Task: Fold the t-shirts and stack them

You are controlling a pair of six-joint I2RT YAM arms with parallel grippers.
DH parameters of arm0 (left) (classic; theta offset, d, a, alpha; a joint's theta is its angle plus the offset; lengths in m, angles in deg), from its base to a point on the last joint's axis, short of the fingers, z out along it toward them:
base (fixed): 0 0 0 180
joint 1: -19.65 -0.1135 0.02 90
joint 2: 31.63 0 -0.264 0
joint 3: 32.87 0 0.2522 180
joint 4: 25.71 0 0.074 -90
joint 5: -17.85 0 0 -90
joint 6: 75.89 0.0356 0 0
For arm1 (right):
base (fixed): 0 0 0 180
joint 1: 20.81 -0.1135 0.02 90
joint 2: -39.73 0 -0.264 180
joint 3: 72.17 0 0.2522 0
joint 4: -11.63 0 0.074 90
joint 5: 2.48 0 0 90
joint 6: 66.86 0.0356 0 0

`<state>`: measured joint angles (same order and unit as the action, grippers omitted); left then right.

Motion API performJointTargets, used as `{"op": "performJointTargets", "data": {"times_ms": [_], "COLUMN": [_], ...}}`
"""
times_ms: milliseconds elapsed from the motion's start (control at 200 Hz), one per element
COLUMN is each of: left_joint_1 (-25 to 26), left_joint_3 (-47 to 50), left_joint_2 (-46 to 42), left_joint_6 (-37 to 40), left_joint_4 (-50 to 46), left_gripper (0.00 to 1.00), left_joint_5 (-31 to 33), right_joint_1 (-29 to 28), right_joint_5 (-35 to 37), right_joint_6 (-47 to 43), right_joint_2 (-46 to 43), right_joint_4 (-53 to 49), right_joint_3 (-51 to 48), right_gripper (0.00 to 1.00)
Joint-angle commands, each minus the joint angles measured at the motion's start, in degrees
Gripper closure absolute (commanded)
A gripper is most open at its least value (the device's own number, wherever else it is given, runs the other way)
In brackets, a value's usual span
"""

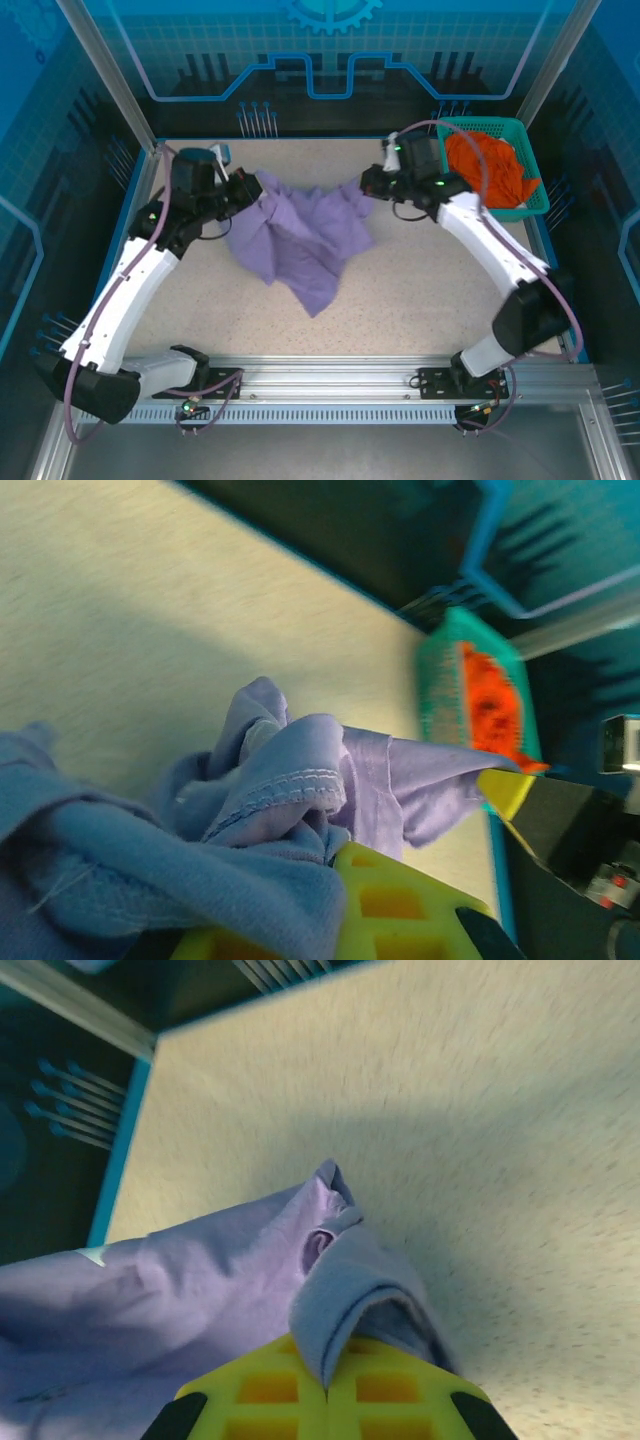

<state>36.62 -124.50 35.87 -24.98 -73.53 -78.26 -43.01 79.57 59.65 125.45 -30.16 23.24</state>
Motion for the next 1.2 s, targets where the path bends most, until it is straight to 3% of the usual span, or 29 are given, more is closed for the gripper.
{"op": "performJointTargets", "data": {"times_ms": [0, 145, 315, 475, 580, 750, 830, 945, 1035, 1066, 1131, 1196], "left_joint_1": [-0.5, -2.2, -4.0, -4.7, -4.8, -5.1, -5.8, -7.6, -12.7, -14.9, -20.4, -26.2], "left_joint_3": [-6.4, -10.5, -14.2, -28.6, -38.5, -49.2, -43.6, -26.6, -11.4, -6.2, 3.5, 11.5], "left_joint_2": [-1.4, 0.2, 7.1, 19.9, 24.6, 24.2, 19.9, 12.3, 8.6, 7.5, 6.4, 6.8], "left_joint_6": [4.8, 3.7, 1.1, 0.3, 0.8, 6.2, 7.4, 8.0, 4.9, 2.6, -1.8, -5.2], "left_joint_4": [0.5, 2.3, 5.6, 3.2, 3.5, 1.7, 3.3, 7.0, 5.7, 5.2, 1.5, 0.0], "left_gripper": [1.00, 1.00, 1.00, 1.00, 1.00, 1.00, 1.00, 1.00, 0.95, 0.87, 0.53, 0.41], "left_joint_5": [-7.8, -8.8, -11.4, -15.2, -17.7, -21.4, -22.8, -22.7, -21.9, -21.2, -18.5, -18.8], "right_joint_1": [2.6, 7.5, 12.1, 17.2, 22.2, 24.2, 23.9, 20.9, 17.0, 15.7, 12.7, 10.0], "right_joint_5": [0.1, 1.1, 0.0, -3.0, -8.9, -9.2, -9.4, -10.0, -8.5, -7.9, -5.9, -3.1], "right_joint_6": [-2.1, -1.9, -2.8, -4.1, -2.5, -1.8, -0.6, 0.3, 0.1, 0.2, -0.4, -0.3], "right_joint_2": [-9.2, -16.3, -14.6, -6.0, -1.3, -7.4, -11.8, -18.4, -23.2, -24.7, -26.5, -26.0], "right_joint_4": [-4.7, -5.5, -6.3, -5.5, -8.9, -7.0, -7.2, -7.3, -7.5, -7.4, -8.1, -9.7], "right_joint_3": [-1.1, -2.4, -0.9, 6.6, 15.6, 17.8, 14.1, 3.2, -8.4, -12.0, -18.9, -23.9], "right_gripper": [1.00, 1.00, 1.00, 1.00, 1.00, 1.00, 1.00, 1.00, 1.00, 1.00, 1.00, 1.00]}}
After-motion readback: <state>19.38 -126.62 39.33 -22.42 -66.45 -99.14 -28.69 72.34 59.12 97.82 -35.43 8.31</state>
